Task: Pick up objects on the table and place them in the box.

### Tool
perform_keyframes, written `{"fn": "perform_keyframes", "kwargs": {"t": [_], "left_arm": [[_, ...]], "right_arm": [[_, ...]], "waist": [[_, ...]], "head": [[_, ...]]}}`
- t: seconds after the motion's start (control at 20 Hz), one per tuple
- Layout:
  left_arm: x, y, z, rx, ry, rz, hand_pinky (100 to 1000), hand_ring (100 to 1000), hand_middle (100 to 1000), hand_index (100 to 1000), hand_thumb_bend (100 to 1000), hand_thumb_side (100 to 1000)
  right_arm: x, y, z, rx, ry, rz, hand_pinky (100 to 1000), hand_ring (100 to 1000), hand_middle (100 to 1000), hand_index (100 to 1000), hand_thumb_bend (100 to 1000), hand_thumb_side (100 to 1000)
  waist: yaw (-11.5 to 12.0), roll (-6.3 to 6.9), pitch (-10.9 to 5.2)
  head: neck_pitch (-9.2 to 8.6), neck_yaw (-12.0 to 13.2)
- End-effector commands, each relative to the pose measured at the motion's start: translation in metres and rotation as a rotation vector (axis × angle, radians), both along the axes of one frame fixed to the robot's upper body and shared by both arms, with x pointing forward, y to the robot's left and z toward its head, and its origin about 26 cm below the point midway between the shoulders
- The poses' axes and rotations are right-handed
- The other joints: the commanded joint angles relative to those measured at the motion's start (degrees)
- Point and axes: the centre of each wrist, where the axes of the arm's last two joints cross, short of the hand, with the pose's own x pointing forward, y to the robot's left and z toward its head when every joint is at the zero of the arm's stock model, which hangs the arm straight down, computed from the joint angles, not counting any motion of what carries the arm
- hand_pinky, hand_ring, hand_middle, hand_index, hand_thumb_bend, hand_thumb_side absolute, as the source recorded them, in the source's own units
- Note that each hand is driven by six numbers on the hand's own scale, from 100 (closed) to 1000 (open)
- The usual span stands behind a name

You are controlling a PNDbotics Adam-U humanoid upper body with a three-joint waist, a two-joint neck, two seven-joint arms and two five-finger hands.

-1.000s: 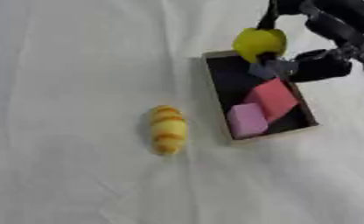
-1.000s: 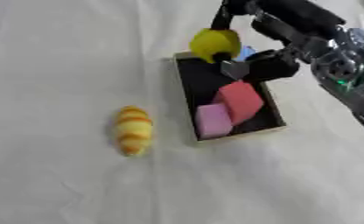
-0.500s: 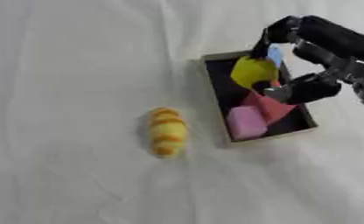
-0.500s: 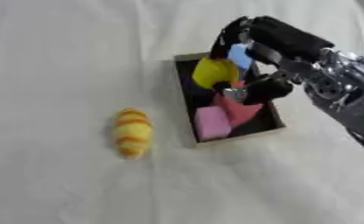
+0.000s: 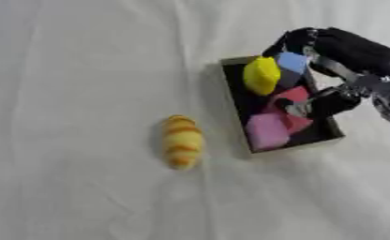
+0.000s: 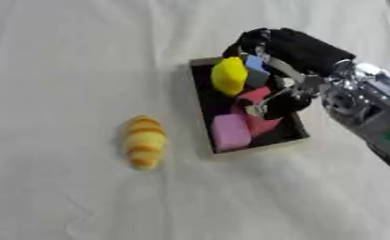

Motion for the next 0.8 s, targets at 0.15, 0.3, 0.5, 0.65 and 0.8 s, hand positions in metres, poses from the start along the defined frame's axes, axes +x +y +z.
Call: {"fn": "perform_keyframes", "kwargs": {"t": [0.15,0.3,0.5,0.65,0.8], "left_arm": [[-0.003,0.001,0.007,0.011,-0.024,0.005,698,694,660,784,100,627],[-0.003,0.002,0.006,0.011,-0.023,0.006,698,695,660,784,100,627],[-0.003,0.002,0.006,0.012,-0.023,0.009,698,695,660,784,100,627],[-0.003,0.003,0.007,0.02,-0.025,0.011,698,695,660,783,100,622],[-0.003,0.004,0.009,0.05,-0.034,0.021,699,696,661,784,100,602]], "right_arm": [[-0.004,0.0,0.008,-0.039,-0.052,-0.042,887,883,817,890,415,107],[-0.004,0.0,0.009,-0.04,-0.06,-0.046,885,875,806,885,415,106],[-0.005,-0.002,0.013,-0.005,-0.103,-0.031,883,866,793,881,411,100],[-0.005,-0.005,0.022,0.044,-0.175,0.002,880,856,779,881,380,100],[-0.007,-0.011,0.033,0.121,-0.273,0.063,878,846,763,875,210,100]], "waist": [[-0.1,0.87,-1.12],[-0.3,0.89,-1.18],[-0.6,0.87,-1.38],[-1.0,0.93,-1.58],[-1.6,1.13,-1.82]], "head": [[-0.63,-0.1],[-0.53,0.0],[-0.3,0.2],[-0.07,0.5],[0.12,0.9]]}}
